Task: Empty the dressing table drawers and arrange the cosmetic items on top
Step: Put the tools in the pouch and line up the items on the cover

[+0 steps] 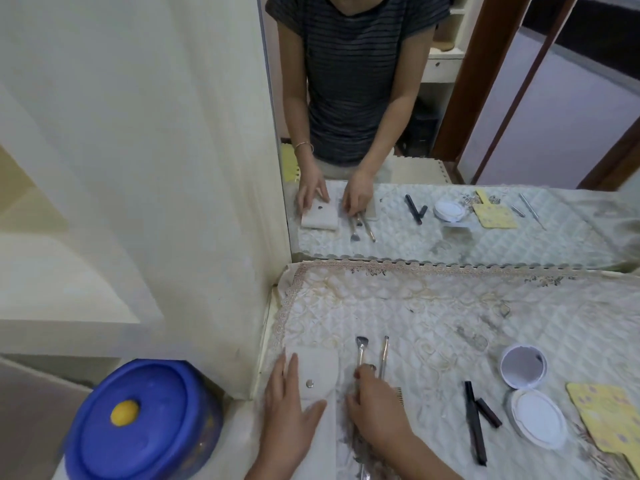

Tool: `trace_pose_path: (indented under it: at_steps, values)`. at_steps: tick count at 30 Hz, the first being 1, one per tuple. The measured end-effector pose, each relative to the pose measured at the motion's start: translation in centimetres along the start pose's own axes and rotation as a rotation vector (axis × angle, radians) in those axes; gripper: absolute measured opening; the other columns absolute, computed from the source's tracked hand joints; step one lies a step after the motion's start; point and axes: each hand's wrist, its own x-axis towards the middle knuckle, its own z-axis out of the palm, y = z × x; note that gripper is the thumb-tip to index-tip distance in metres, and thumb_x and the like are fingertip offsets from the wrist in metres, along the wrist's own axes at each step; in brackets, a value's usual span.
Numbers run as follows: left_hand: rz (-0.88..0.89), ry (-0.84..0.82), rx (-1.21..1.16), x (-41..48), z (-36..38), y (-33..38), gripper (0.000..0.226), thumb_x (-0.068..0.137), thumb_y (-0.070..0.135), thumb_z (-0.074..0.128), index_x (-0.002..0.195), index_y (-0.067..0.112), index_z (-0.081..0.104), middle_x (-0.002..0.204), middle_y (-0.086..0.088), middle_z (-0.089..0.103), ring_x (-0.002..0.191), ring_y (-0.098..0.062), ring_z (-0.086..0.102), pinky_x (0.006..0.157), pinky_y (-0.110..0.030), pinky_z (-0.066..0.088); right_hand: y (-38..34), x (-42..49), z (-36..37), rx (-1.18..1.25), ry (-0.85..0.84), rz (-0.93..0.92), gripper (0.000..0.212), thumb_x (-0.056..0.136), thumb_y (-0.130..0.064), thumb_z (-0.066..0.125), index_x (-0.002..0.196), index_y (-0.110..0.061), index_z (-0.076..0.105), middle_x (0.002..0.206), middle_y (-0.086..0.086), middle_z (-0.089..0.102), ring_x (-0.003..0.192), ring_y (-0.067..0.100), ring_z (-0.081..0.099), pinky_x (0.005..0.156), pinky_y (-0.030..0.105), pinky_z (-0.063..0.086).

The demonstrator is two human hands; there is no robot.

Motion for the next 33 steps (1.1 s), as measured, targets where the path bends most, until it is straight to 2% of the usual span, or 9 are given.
trace_pose_path:
  at_steps: [2, 7, 11, 15, 20, 25, 28, 31, 33]
  values:
    - [0.116, -0.029, 0.145, -1.0, 0.7, -1.3, 0.072, 0.076, 0.058, 0.043, 0.140, 0.030, 0.025, 0.154, 0.001, 0.013, 0.133, -0.018, 0.032, 0.105, -0.024, 0.033, -0.3, 0.4, 0.7, -0.070, 0.005, 0.043, 0.024, 0.089, -0.011, 0.034, 0.113, -0.014, 0.039, 0.103, 0.010, 0.064, 0.092, 0.030, 0.062, 0.063, 0.032, 0.035]
    - [0.163, -0.083, 0.231, -1.8, 2.0, -2.5, 0.067, 0.089, 0.064, 0.008, 0.145, 0.028, 0.006, 0.157, 0.005, -0.013, 0.144, -0.012, -0.014, 0.112, -0.016, -0.003, -0.3, -0.7, 0.4, -0.091, -0.085, -0.007, 0.004, 0.090, -0.021, 0.036, 0.092, -0.020, 0.032, 0.082, 0.004, 0.055, 0.078, 0.029, 0.055, 0.051, 0.032, 0.031]
    - [0.174, -0.098, 0.290, -1.3, 2.9, -2.1, 0.068, 0.089, 0.064, 0.008, 0.146, 0.028, 0.004, 0.157, 0.006, -0.014, 0.143, -0.012, -0.016, 0.112, -0.018, -0.004, 0.9, -3.5, 1.5, 0.003, -0.108, -0.089, 0.015, 0.086, -0.029, 0.042, 0.097, -0.022, 0.050, 0.112, 0.013, 0.059, 0.111, 0.027, 0.050, 0.069, 0.029, 0.034]
    - [0.151, -0.050, 0.324, -1.5, 3.5, -1.2, 0.070, 0.087, 0.064, 0.007, 0.139, 0.022, 0.027, 0.156, 0.007, -0.014, 0.144, -0.014, -0.015, 0.114, -0.024, -0.009, 3.1, -4.4, 1.2, 0.085, 0.024, -0.082, 0.018, 0.080, -0.032, 0.049, 0.088, -0.048, 0.046, 0.080, -0.018, 0.048, 0.077, 0.000, 0.053, 0.065, 0.018, 0.040]
    - [0.586, -0.035, 0.594, -2.2, 4.0, -0.8, 0.091, 0.062, 0.075, 0.045, 0.137, 0.025, 0.034, 0.158, 0.002, -0.007, 0.145, -0.023, -0.008, 0.115, -0.040, -0.002, 4.9, -4.7, 1.1, -0.252, 0.195, -0.202, 0.042, 0.059, -0.051, 0.043, 0.098, -0.036, 0.050, 0.092, -0.019, 0.065, 0.090, 0.007, 0.048, 0.062, 0.022, 0.052]
    - [0.674, -0.033, 0.695, -2.3, 5.6, -1.6, 0.091, 0.075, 0.076, 0.024, 0.146, 0.020, 0.012, 0.158, -0.005, -0.008, 0.145, -0.024, -0.007, 0.111, -0.045, 0.006, 5.0, -4.0, 1.3, -0.360, 0.225, -0.243, 0.032, 0.085, -0.045, 0.033, 0.105, -0.029, 0.052, 0.105, -0.013, 0.069, 0.104, 0.012, 0.044, 0.089, 0.029, 0.028]
    - [0.668, -0.057, 0.672, -2.8, 5.8, -1.1, 0.089, 0.067, 0.068, 0.039, 0.144, 0.024, 0.025, 0.155, -0.002, 0.017, 0.145, -0.022, -0.009, 0.111, -0.044, 0.005, 5.4, -3.6, 0.7, -0.408, 0.123, -0.185, 0.066, 0.094, -0.039, 0.001, 0.103, -0.028, 0.065, 0.107, -0.013, 0.071, 0.118, 0.016, 0.039, 0.109, 0.029, 0.005]
    - [0.666, 0.003, 0.665, -3.0, 6.3, -1.0, 0.102, 0.064, 0.071, 0.041, 0.147, 0.021, 0.008, 0.158, -0.005, -0.001, 0.145, -0.021, -0.009, 0.110, -0.045, 0.005, 6.9, -3.9, 0.8, -0.422, 0.173, -0.190, 0.067, 0.095, -0.040, 0.002, 0.103, -0.030, 0.068, 0.114, -0.016, 0.068, 0.143, 0.009, 0.002, 0.114, 0.028, -0.011]
    - [0.671, 0.046, 0.683, -2.8, 6.5, -0.8, 0.103, 0.064, 0.070, 0.042, 0.147, 0.020, 0.007, 0.157, -0.007, 0.014, 0.145, -0.022, -0.009, 0.110, -0.044, 0.005, 7.5, -4.8, 1.1, -0.396, 0.190, -0.217, 0.061, 0.095, -0.040, 0.004, 0.108, -0.031, 0.063, 0.116, -0.016, 0.067, 0.142, 0.004, -0.010, 0.115, 0.028, -0.007]
